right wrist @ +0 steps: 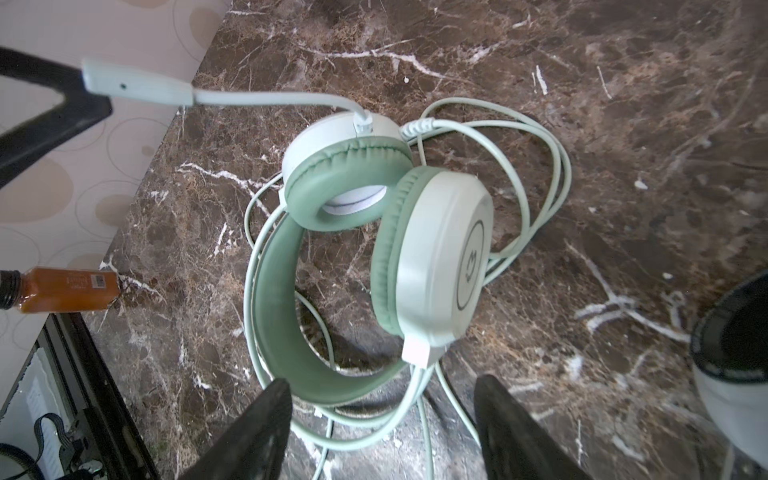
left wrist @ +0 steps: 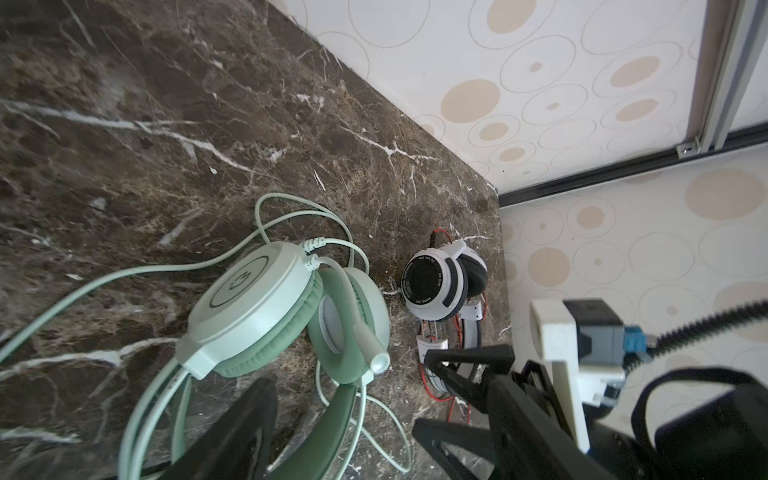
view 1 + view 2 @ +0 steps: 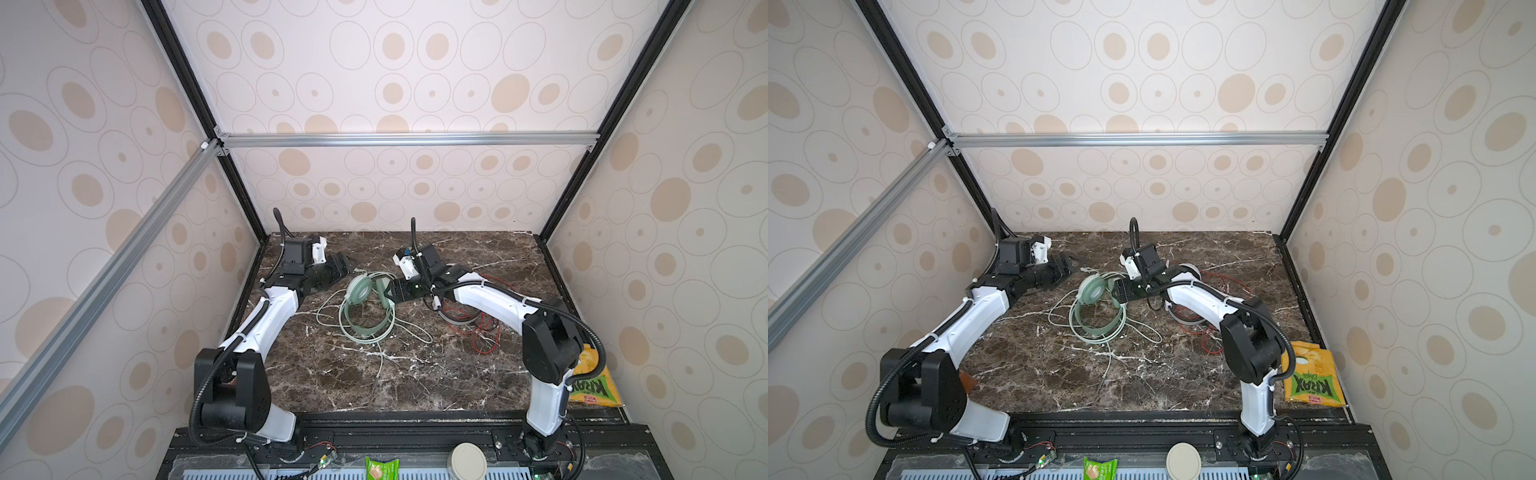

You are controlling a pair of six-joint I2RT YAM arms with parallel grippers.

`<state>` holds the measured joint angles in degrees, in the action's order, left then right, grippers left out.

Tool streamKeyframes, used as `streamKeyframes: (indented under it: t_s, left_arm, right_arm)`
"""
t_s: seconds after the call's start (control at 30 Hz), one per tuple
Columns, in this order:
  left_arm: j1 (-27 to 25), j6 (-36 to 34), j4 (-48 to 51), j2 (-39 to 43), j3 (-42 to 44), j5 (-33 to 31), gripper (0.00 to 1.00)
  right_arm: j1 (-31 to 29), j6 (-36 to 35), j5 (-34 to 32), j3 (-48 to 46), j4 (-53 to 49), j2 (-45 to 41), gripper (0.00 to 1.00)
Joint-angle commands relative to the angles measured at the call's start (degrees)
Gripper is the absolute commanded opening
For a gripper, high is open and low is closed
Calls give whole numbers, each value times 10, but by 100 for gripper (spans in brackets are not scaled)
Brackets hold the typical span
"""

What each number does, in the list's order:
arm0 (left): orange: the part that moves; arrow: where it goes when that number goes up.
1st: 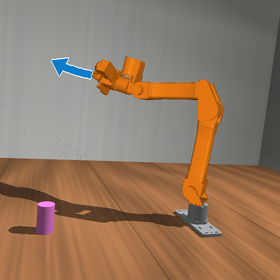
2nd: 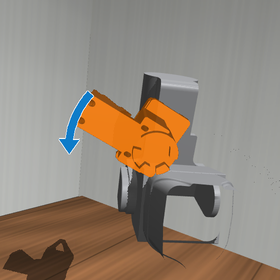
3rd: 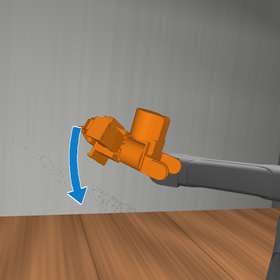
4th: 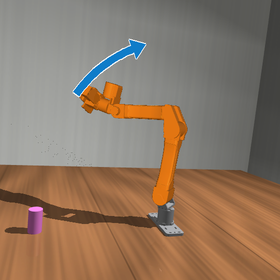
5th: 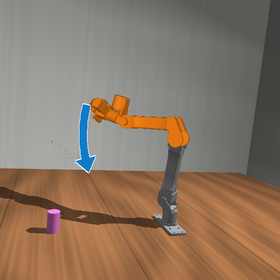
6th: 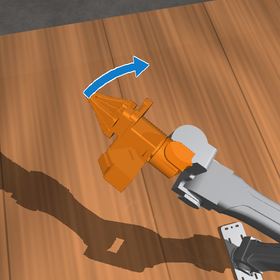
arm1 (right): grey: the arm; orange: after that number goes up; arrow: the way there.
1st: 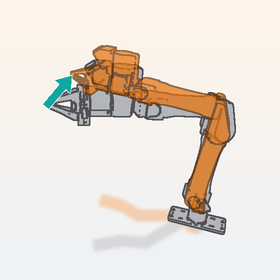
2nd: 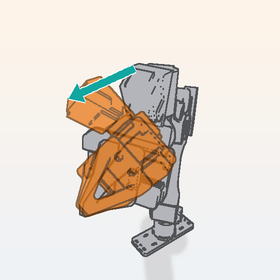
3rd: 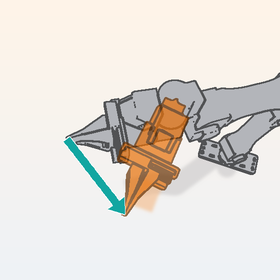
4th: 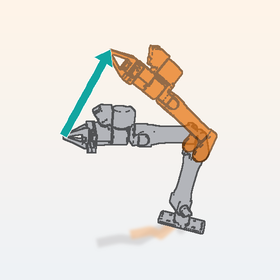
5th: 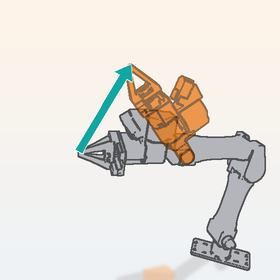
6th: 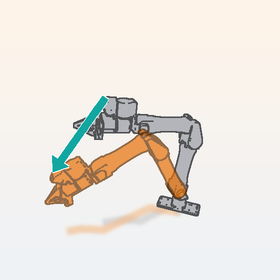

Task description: Wrap the headphones

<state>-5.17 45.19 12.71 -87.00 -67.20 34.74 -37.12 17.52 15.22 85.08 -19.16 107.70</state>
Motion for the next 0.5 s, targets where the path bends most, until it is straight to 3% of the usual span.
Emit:
streamKeyframes:
  t_s: [0.0, 0.37, 0.47]
  left_arm:
    - [2, 77, 54, -45, -48, 28, 79]
    - [-17, 118, 63, -128, -121, 6, 67]
    - [-27, 128, 51, -133, -128, 6, 59]
  right_arm:
    - [0, 2, -13, -47, 21, -49, 72]
    - [16, 11, -43, -159, 76, -132, 70]
    - [21, 13, -41, -168, 81, -136, 69]
